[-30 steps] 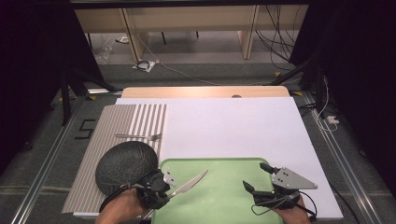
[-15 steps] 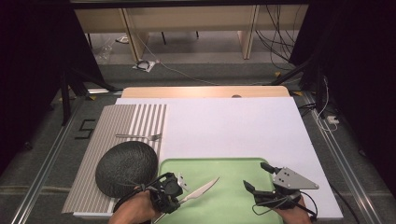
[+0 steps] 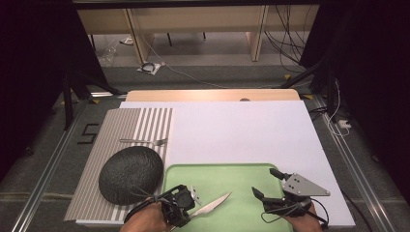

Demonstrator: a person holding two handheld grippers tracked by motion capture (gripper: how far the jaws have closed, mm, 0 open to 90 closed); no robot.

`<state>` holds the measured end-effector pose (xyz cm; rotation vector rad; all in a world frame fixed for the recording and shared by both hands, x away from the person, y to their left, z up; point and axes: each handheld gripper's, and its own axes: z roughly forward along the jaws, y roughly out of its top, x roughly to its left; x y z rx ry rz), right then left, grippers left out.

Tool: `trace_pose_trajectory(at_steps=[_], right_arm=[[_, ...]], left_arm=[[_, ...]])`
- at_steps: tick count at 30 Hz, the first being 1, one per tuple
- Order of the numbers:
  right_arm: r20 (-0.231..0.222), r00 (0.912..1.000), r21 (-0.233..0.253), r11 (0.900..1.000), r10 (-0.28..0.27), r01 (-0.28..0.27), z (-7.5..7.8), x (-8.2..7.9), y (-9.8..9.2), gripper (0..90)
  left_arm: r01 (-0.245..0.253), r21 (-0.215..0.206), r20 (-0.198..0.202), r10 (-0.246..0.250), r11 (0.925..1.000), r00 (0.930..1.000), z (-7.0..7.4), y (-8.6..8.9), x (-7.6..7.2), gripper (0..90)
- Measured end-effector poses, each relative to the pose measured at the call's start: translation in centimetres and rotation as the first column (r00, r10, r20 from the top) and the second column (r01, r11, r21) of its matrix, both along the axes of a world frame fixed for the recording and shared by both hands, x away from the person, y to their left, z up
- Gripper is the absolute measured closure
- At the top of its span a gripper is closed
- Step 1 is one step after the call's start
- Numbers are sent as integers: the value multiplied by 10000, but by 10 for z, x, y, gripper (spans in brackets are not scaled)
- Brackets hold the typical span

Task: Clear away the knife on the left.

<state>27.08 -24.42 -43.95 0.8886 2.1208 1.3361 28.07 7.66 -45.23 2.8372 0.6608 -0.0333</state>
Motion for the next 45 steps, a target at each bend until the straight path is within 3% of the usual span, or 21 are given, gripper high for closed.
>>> trace_pose_trajectory(at_steps=[7, 13, 15, 17, 19, 23, 26, 32, 36, 45], right_arm=[[-18, 10000, -6, 10000, 3, -3, 0, 0, 0, 189], [-26, 10000, -3, 10000, 3, -3, 0, 0, 0, 189], [-34, 10000, 1, 10000, 8, -8, 0, 0, 0, 189], [-26, 10000, -7, 10000, 8, -8, 0, 0, 0, 189], [-22, 10000, -21, 10000, 14, -15, 0, 0, 0, 189], [-13, 10000, -15, 10000, 0, 0, 0, 0, 0, 189], [5, 10000, 16, 10000, -1, 1, 0, 0, 0, 189], [20, 10000, 10, 10000, -6, 6, 0, 0, 0, 190], [6, 10000, -28, 10000, -16, 16, 0, 0, 0, 191], [5, 10000, -28, 10000, -20, 20, 0, 0, 0, 192]], left_arm=[[18, 247, -99, -15, 9997, 9999, -4, -1, -1, 794], [-125, 246, -152, 129, 9996, 9998, -4, -1, -2, 786], [-204, 36, -70, 204, 9998, 9998, -2, -1, -3, 768], [-281, -101, -25, 280, 9996, 9996, 2, -1, -3, 622], [-369, -304, 282, 378, 9989, 9989, 8, -2, -5, 529], [-238, -1074, 657, 310, 9939, 9974, 13, -7, -7, 460], [-80, -1275, 867, 192, 9918, 9961, 11, -10, -8, 515], [207, -1305, 1345, -30, 9912, 9909, 5, -15, -11, 713], [358, -1332, 1420, -166, 9904, 9897, 2, -17, -12, 819], [918, -1177, 1626, -721, 9888, 9841, -5, -22, -17, 895]])
